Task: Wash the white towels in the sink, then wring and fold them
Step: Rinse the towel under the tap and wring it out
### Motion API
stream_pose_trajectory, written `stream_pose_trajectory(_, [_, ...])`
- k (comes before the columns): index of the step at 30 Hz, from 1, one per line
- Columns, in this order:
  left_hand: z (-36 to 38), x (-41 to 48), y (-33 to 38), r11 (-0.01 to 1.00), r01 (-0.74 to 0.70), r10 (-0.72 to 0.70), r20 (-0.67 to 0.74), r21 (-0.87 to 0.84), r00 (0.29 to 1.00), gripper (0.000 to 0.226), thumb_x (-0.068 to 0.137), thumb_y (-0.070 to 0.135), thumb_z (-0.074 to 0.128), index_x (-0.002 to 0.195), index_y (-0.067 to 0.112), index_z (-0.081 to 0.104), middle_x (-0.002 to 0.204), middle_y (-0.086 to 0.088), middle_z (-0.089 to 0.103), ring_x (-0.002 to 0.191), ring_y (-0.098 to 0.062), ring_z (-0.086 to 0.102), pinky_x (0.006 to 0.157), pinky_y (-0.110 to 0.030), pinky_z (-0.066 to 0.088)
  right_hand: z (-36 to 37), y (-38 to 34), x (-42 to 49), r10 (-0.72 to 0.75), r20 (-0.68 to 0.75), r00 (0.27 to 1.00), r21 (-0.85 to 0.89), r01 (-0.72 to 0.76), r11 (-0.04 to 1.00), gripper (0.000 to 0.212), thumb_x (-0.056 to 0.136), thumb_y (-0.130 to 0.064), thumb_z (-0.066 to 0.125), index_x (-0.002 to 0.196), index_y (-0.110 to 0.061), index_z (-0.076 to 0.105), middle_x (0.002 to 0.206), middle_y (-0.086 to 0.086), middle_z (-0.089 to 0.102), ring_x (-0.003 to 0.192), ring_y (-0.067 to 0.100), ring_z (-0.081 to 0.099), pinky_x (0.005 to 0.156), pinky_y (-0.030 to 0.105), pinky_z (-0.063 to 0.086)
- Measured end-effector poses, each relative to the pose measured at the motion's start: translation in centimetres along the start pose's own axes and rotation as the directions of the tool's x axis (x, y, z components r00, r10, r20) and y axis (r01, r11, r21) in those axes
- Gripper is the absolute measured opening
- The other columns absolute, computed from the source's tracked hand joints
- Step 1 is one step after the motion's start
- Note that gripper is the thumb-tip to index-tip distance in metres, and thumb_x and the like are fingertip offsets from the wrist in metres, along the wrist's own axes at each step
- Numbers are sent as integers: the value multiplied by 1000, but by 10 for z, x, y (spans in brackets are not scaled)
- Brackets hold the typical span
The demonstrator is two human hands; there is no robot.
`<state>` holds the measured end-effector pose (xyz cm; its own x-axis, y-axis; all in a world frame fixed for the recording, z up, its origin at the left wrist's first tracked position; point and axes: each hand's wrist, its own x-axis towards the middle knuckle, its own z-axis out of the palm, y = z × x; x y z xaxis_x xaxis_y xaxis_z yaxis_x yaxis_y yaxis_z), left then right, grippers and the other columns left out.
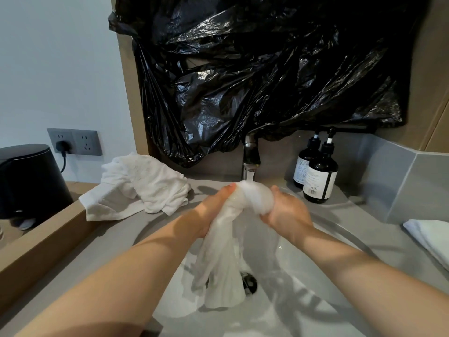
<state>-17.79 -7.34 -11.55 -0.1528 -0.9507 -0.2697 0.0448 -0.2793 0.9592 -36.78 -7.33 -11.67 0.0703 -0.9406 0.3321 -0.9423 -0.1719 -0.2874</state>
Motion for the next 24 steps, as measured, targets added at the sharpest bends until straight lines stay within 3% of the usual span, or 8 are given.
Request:
stream_pose_trajectory(3, [4,-3,-3,999,12,-9,66,-41,998,52,96,58,44,104,12,66,71,-5,69,51,-12,59,51,-21,48,3,4,2,-47,-68,997,-81,42,996,46,81,-47,63,113,-19,46,105,2,64,102,27,61,76,33,43])
stream_pose_trajectory(5, [7,-6,-1,999,30,-26,82,-41,996,55,96,60,42,98,10,66,67,-4,65,45,-11,53,44,-20,43,2,6,2,-84,-94,992,-123,73,990,48,82,-46,62,117,-18,45,107,3,63,102,27,61,73,32,41])
stream_pose_trajectory(8, [9,-7,-2,999,36,-35,139,-5,990,60,96,60,39,91,6,63,57,-3,61,43,-13,51,44,-21,42,-2,10,2,-141,-148,979,-145,119,982,48,84,-43,64,120,-15,49,106,5,63,97,30,62,66,30,34])
stream_pose_trajectory(11, [10,-7,-3,999,44,-45,182,6,982,60,97,58,37,87,4,61,53,-2,58,43,-14,48,47,-23,42,-4,12,2,-177,-179,968,-166,147,975,46,84,-41,65,118,-13,52,105,8,64,93,33,63,66,32,37])
stream_pose_trajectory(16, [14,-3,-7,999,30,-21,202,-41,979,57,98,57,37,88,6,62,58,-1,60,45,-11,51,47,-23,42,-1,15,4,-125,-104,987,-154,109,982,45,82,-38,66,116,-14,48,106,8,62,97,33,61,70,34,41])
stream_pose_trajectory(20, [14,-1,-13,1000,-17,18,116,-11,993,51,95,59,46,101,14,68,84,-3,72,75,-15,67,71,-28,53,6,13,5,26,46,999,8,-27,1000,37,78,-38,65,104,-18,47,98,4,62,96,29,61,70,32,46])
stream_pose_trajectory(24, [8,5,-14,995,-99,99,-6,21,995,60,87,63,57,115,11,66,104,-9,74,97,-22,69,90,-37,55,5,11,0,47,167,985,35,-54,998,51,76,-53,67,108,-20,45,101,0,60,96,25,61,76,35,49])
